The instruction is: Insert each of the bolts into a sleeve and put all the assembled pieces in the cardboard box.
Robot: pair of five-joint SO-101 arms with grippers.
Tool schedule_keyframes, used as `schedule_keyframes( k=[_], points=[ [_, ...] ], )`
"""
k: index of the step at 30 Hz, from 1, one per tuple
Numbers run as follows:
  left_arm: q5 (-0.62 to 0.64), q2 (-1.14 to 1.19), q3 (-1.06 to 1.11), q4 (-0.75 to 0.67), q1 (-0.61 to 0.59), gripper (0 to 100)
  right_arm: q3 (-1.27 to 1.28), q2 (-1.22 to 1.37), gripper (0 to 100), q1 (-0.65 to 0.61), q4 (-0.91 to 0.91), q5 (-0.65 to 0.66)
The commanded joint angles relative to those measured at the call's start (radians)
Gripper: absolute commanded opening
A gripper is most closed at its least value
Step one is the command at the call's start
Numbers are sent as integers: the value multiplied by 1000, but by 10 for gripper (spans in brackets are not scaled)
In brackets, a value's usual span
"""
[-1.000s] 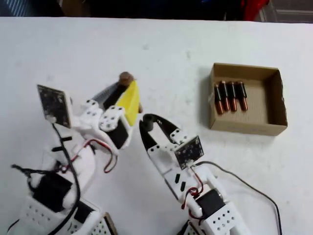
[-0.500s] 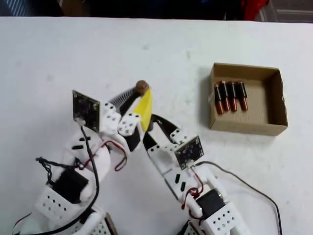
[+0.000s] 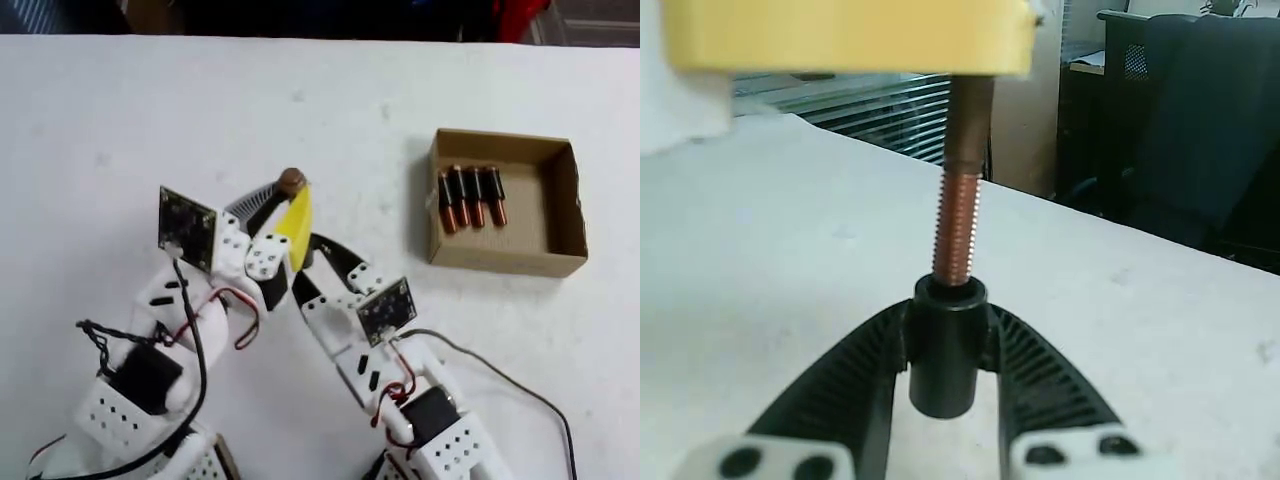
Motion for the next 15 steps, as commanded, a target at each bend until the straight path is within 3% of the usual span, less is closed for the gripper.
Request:
schedule_keyframes(
  k=[1,15],
  points=[
    [-6,-19,14,-43,15,23,8,-16,17,-2,-21,-8],
    [-6,-21,123,-38,36,23,8,-12,17,-1,-19,-6]
  ],
)
